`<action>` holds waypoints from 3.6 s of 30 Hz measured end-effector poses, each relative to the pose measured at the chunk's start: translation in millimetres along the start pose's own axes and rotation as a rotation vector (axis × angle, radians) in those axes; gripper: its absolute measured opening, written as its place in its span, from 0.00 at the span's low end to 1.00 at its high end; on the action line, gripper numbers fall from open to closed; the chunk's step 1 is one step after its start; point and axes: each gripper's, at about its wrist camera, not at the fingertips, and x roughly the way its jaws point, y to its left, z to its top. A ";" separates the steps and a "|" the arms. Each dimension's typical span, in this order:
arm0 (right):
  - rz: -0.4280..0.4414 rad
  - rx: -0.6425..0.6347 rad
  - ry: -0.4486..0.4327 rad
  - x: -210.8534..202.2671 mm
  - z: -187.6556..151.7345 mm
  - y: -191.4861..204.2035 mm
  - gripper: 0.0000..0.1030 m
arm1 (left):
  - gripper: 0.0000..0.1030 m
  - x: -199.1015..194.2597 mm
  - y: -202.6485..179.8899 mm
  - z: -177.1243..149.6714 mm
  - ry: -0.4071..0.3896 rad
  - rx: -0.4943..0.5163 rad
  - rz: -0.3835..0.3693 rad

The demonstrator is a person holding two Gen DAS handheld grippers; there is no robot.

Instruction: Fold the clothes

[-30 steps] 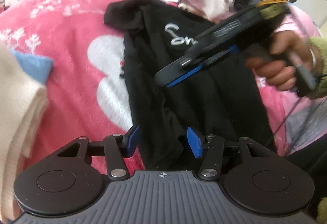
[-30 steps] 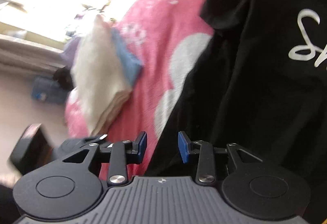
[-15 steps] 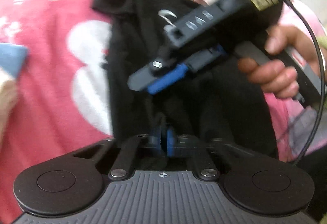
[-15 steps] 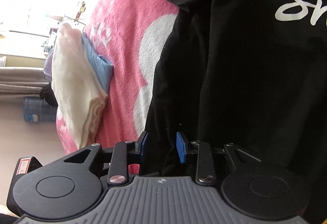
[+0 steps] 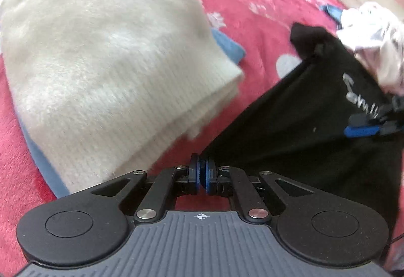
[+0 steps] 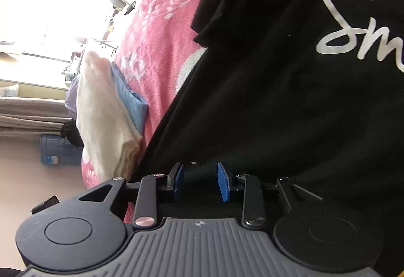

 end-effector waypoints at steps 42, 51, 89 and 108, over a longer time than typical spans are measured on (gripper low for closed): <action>-0.215 0.271 0.285 -95.9 -210.4 -119.7 0.33 | 0.34 13.7 -146.3 -8.0 0.149 0.796 -0.242; -0.257 0.120 0.338 -93.5 -204.6 -104.0 0.04 | 0.34 24.5 -111.5 5.6 0.132 0.671 -0.191; -0.179 0.016 0.163 -173.9 -168.6 -125.0 0.46 | 0.36 32.1 -208.4 -34.7 0.299 0.871 -0.517; -0.155 -0.336 0.278 -130.8 -209.6 -88.7 0.06 | 0.36 32.8 -191.7 -24.0 0.270 0.787 -0.500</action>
